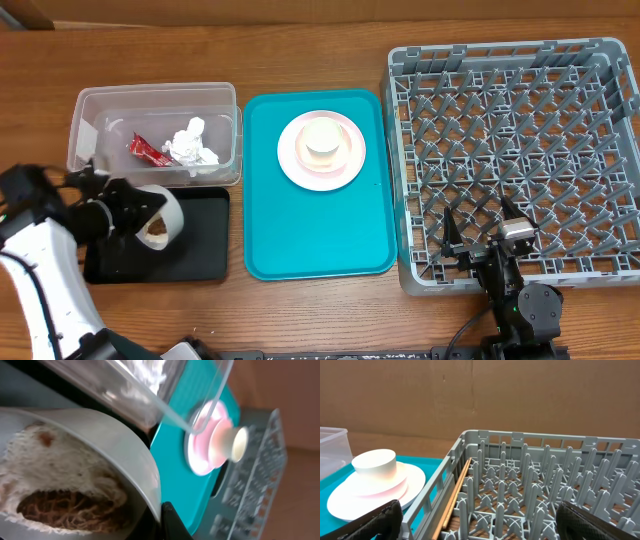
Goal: Sort waste into correct bins and load items into the dishwasher
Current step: 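Tilt the bowl to pour food scraps onto the black tray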
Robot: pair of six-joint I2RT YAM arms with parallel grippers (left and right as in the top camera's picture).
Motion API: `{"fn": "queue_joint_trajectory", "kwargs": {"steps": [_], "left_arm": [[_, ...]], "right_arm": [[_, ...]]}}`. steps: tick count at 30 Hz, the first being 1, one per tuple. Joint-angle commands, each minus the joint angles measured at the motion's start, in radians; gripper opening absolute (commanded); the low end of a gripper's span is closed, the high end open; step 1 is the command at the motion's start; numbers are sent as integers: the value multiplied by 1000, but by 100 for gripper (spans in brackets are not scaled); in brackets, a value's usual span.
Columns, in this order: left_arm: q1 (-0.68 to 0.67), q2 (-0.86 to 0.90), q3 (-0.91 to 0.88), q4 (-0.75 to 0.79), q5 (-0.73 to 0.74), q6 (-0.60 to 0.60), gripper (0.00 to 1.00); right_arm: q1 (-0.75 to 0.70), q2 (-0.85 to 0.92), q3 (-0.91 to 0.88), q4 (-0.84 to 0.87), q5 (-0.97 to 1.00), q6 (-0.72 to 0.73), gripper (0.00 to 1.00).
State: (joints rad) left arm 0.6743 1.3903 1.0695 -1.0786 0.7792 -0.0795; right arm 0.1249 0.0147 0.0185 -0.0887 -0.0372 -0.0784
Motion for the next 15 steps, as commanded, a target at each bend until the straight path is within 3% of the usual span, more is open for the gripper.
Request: {"fn": "queue_joint_trajectory", "kwargs": {"steps": [1,7,15], "left_arm": [[70,-11,-47,43,191,32,4],[135,-11,-113,109,299,40,4],[138,-10,-162,177,299,51,4]], "right_arm": [[-3,-11,-10,8,-2,-1,100],[-3,-11,-10,8,-2,-1,100],[-3,-11,-10,8,-2,-1,100]]}}
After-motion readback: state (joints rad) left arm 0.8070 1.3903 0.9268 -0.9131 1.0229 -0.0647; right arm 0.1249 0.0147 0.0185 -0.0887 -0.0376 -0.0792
